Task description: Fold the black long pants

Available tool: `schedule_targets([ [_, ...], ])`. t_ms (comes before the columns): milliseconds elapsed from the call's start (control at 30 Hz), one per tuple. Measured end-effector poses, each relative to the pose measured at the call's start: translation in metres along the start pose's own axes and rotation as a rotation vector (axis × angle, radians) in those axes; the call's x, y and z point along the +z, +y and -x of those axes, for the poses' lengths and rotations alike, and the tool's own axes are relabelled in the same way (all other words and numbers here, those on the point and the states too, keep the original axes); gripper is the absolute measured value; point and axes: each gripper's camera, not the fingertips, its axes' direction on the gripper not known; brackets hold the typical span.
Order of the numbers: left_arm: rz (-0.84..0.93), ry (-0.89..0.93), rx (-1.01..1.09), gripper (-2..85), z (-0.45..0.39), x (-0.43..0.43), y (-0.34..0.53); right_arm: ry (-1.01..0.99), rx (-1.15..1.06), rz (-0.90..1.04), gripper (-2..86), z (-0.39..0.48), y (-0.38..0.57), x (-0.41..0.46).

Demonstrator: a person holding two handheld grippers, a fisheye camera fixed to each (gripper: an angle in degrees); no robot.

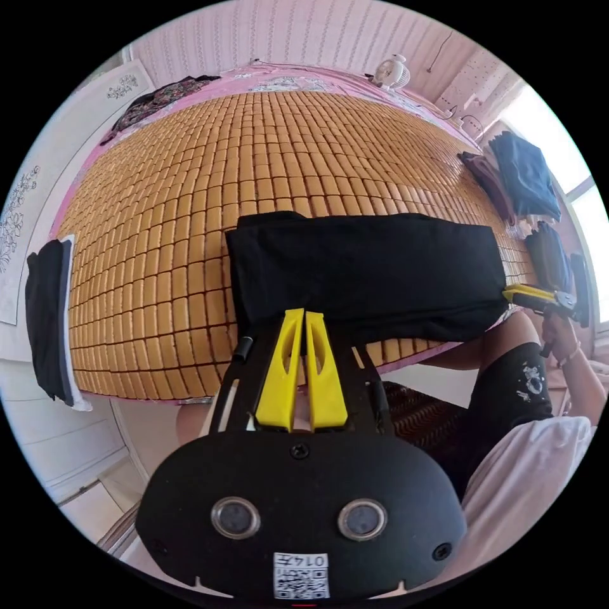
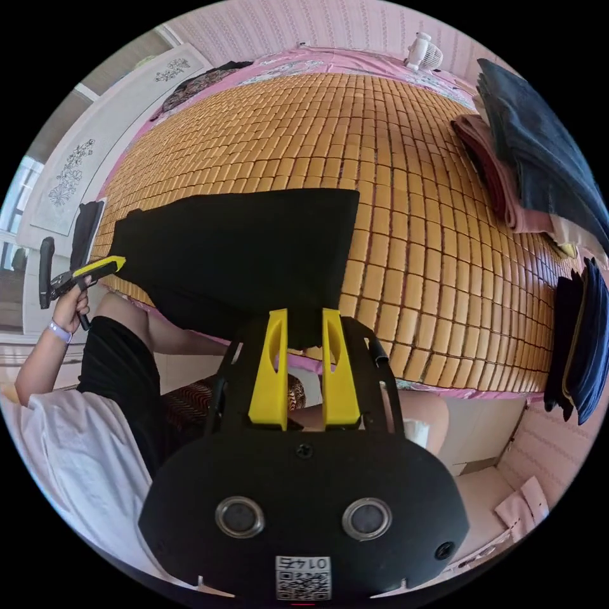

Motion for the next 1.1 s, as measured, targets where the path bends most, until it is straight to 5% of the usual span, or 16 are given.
schedule_targets([
  [200,-0.102,0.097,-0.137,-1.0,0.024,-0.021,0.012,0.039,-0.193,-0.024,3.2,0.034,-0.009,-0.029],
  [300,-0.221,0.04,-0.063,-1.0,-0.003,-0.046,0.025,0.114,-0.281,-0.1,0.8,0.056,-0.027,-0.045],
  [433,-0.204,0.245,0.144,-1.0,-0.078,-0.024,0.018,-0.06,-0.473,-0.006,-0.1,0.113,-0.088,-0.022],
  [733,-0.109,0.133,0.42,-1.0,-0.156,0.034,0.012,0.191,-0.711,0.264,-0.3,0.18,-0.165,0.045],
  [800,-0.105,0.167,0.405,-1.0,-0.153,0.036,0.013,0.182,-0.744,0.361,-0.4,0.18,-0.176,0.041],
  [1100,-0.075,0.221,0.411,-0.9,-0.157,0.042,0.013,-0.003,-0.55,0.195,-0.1,0.11,-0.181,0.008],
])
